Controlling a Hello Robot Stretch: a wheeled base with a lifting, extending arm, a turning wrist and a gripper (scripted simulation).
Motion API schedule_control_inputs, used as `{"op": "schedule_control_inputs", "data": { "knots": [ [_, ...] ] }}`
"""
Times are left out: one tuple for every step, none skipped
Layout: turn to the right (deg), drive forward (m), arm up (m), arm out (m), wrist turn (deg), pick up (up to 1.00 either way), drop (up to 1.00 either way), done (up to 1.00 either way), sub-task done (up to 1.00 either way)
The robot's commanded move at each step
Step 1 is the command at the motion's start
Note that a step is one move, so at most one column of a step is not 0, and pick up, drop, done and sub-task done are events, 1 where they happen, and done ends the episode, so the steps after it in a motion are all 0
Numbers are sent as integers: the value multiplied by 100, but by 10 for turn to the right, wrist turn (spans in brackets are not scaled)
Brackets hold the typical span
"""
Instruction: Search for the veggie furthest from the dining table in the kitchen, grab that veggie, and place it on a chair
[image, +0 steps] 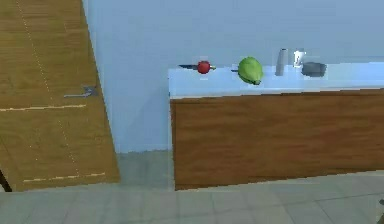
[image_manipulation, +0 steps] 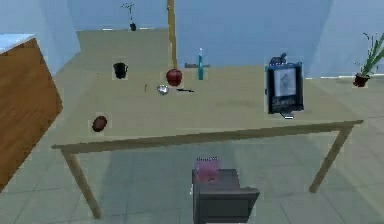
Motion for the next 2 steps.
{"op": "schedule_control_inputs", "data": {
  "knots": [
    [0,85,0,0,0,0,0,0,0],
    [-450,0,0,0,0,0,0,0,0]
  ]
}}
